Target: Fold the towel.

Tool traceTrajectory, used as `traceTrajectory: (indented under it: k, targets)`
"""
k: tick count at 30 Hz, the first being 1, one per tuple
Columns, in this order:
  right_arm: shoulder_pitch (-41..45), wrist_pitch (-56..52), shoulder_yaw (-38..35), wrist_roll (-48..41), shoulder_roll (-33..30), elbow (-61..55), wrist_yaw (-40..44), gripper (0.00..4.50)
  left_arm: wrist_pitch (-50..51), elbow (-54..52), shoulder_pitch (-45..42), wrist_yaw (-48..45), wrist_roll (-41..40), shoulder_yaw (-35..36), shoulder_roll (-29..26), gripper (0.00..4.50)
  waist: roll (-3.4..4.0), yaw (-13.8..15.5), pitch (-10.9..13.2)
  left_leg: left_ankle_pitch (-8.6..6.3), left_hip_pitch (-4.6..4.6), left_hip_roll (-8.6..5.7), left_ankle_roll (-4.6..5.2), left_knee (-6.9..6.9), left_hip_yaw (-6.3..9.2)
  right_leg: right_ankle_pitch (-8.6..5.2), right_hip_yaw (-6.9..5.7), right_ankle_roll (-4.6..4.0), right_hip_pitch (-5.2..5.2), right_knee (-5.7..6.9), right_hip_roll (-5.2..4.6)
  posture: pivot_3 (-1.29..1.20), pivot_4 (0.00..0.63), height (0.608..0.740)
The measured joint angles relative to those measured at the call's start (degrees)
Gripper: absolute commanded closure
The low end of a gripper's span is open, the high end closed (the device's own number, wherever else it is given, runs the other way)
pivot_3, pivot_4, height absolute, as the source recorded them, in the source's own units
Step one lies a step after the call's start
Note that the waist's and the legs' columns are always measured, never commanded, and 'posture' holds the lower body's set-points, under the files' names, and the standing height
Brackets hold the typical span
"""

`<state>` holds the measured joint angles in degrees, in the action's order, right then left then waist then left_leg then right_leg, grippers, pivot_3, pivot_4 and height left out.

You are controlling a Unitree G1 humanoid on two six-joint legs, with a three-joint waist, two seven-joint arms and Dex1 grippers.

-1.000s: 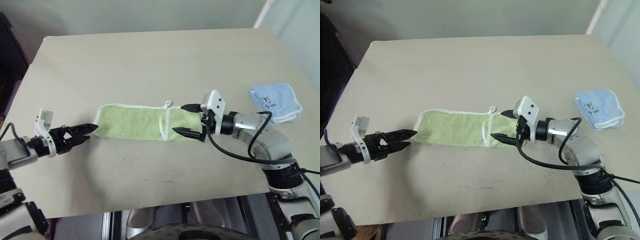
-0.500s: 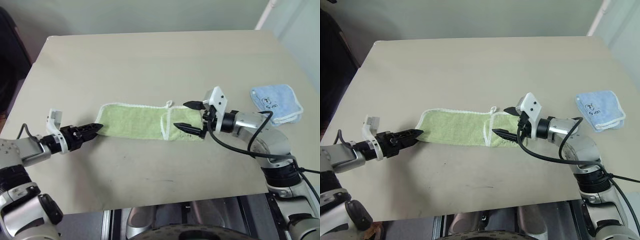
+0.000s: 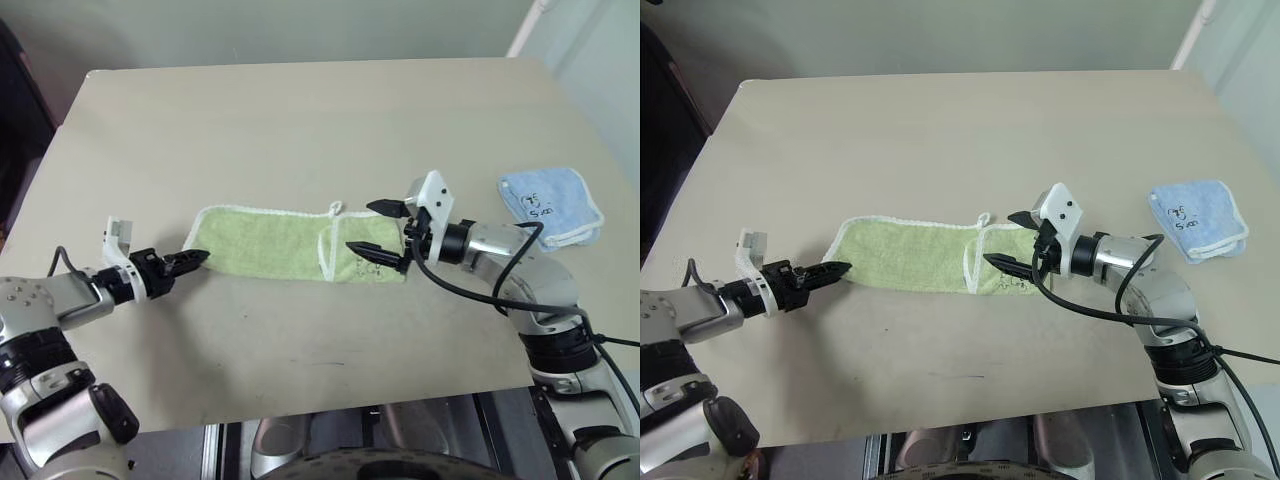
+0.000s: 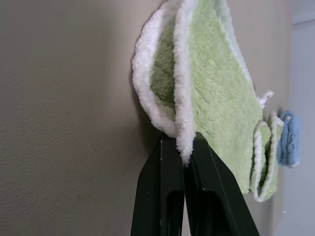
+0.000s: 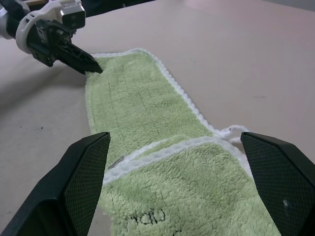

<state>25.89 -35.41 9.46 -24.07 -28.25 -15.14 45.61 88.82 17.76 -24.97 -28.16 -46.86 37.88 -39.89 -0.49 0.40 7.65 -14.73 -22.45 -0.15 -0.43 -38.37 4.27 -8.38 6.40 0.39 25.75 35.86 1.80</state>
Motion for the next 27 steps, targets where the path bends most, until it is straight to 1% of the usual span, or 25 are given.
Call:
traceTrajectory:
  k: [3,5,10,16,21,27]
  targets:
    - [0.0,-0.1,-1.0,-0.6,0.3,-0.2,-0.2,0.00,0.2,-1.4,-0.9,-0.1,-0.1,-0.8,0.0,4.44,-0.03,0.0,0.0,0.00,0.01,0.00,0.01,0.00,0.00,0.00,0.00,0.00,-0.01,0.00,0.00,0.00,0.150,0.740]
    - [0.1,-0.7,-2.2,-0.8,0.3,-0.4,-0.7,0.00,1.0,-2.9,-3.5,-0.4,-0.6,-1.7,0.2,4.44,-0.18,0.1,0.1,0.03,0.01,0.00,-0.01,0.00,0.04,0.01,-0.03,-0.01,-0.02,0.01,0.00,0.00,0.150,0.740]
    - [0.1,-1.7,-3.9,-1.8,0.4,-1.4,-1.5,0.00,1.4,-5.3,-8.7,-1.8,-1.9,-5.0,0.7,4.44,-0.19,0.1,0.1,0.04,0.02,-0.01,-0.02,0.00,0.02,0.01,-0.02,0.00,-0.05,-0.01,0.00,0.00,0.150,0.740]
    - [-0.8,-2.7,-5.6,-2.2,0.0,-4.2,-3.3,0.00,3.1,-6.9,-13.9,-3.2,-3.4,-11.0,4.5,4.44,-0.24,0.1,0.1,0.07,0.02,0.00,-0.08,0.00,0.02,0.01,-0.03,0.05,-0.05,-0.01,0.00,0.00,0.150,0.740]
    - [-1.2,-3.4,-8.2,-2.8,0.7,-5.3,-6.1,0.00,3.3,-7.9,-15.0,-5.4,-6.6,-16.5,4.9,4.44,-0.24,0.0,0.1,0.09,0.03,0.01,-0.06,0.00,0.01,0.02,-0.02,0.10,-0.06,-0.03,0.00,0.00,0.150,0.740]
    - [-2.4,-3.9,-9.4,-3.3,0.9,-6.9,-8.2,0.00,3.3,-9.2,-15.9,-6.0,-10.7,-22.2,6.3,4.44,-0.25,0.0,0.1,0.18,0.04,0.00,0.01,-0.01,0.00,-0.02,-0.01,0.27,-0.14,-0.03,0.00,0.00,0.150,0.740]
